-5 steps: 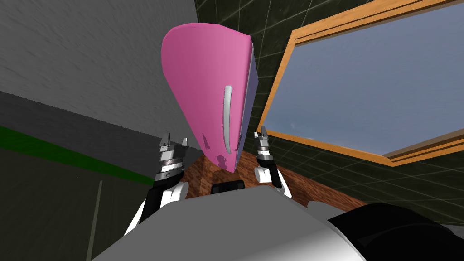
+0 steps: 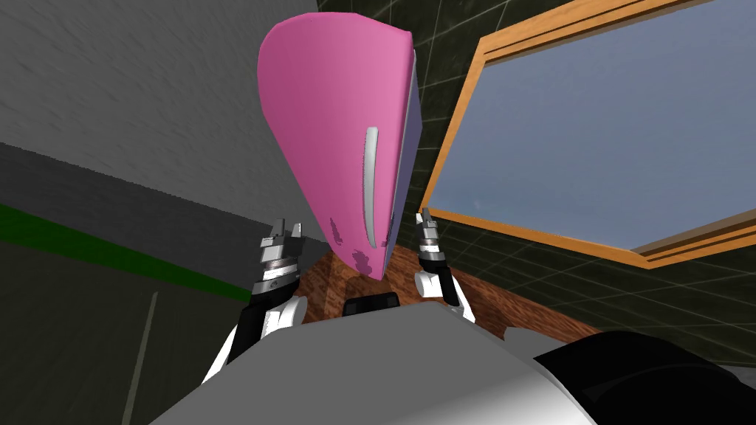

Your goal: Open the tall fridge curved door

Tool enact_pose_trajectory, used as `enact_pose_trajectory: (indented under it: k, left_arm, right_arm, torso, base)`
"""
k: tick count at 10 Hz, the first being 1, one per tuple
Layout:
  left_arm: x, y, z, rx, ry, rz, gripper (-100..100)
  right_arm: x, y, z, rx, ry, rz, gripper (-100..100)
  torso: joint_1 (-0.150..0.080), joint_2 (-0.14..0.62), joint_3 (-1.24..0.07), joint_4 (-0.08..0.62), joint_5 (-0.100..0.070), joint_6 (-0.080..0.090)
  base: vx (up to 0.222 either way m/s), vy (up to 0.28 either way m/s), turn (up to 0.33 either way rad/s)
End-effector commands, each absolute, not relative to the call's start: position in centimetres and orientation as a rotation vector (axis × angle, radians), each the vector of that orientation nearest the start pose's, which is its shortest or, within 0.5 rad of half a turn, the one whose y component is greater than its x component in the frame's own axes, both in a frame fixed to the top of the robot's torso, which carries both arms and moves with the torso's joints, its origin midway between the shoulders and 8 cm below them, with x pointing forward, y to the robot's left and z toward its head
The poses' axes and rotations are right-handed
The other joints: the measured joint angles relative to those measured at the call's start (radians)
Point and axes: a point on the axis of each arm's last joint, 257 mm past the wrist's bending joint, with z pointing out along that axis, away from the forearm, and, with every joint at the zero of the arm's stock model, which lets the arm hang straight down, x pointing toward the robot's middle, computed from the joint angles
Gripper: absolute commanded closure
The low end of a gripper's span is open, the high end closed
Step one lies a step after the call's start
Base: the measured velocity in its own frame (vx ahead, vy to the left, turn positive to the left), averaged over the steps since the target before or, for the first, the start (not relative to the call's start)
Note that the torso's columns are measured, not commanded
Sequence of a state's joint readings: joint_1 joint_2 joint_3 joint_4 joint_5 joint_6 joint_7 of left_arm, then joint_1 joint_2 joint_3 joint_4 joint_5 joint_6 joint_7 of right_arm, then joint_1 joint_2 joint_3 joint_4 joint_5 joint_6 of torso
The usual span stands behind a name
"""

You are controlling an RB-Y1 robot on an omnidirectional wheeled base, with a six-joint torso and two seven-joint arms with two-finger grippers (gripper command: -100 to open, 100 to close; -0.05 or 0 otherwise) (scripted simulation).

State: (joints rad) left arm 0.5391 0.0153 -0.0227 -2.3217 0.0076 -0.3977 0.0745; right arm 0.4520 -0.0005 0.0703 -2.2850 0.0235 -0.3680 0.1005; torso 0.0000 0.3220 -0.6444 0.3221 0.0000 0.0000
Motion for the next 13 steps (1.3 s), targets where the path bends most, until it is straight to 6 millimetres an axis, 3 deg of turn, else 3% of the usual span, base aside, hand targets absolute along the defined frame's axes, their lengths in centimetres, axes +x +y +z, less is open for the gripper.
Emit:
enact_pose_trajectory:
  k: [1, 4, 5, 7, 13]
  left_arm:
    - [35.1, 27.7, 1.0, -0.764, 0.664, -1.362, 0]
    - [35.1, 27.7, 1.0, -0.764, 0.664, -1.362, 0]
    - [35.4, 27.3, 0.3, -0.737, 0.708, -1.358, -100]
    - [35.9, 27.0, -0.6, -0.718, 0.743, -1.351, -100]
    - [37.7, 27.3, -4.4, -0.690, 0.806, -1.315, -100]
  right_arm:
    - [37.1, -25.0, 1.6, 0.674, 0.716, 1.263, 0]
    - [37.1, -25.0, 1.7, 0.673, 0.716, 1.263, 0]
    - [37.1, -25.0, 1.7, 0.673, 0.716, 1.263, 0]
    - [37.1, -25.0, 1.6, 0.674, 0.717, 1.263, 0]
    - [37.1, -25.0, 1.6, 0.674, 0.717, 1.263, 0]
  torso:
    - [0.000, 0.074, -0.147, 0.074, 0.000, 0.000]
    - [0.000, 0.296, -0.590, 0.295, 0.000, 0.000]
    - [0.000, 0.369, -0.738, 0.369, 0.000, 0.000]
    - [-0.002, 0.412, -0.826, 0.412, -0.001, 0.000]
    - [0.000, 0.415, -0.832, 0.416, 0.000, 0.000]
  base:
    - [0.000, 0.000, 0.000]
    - [0.000, 0.000, 0.000]
    - [0.012, -0.026, 0.019]
    - [0.012, -0.060, 0.019]
    - [0.024, -0.099, 0.028]
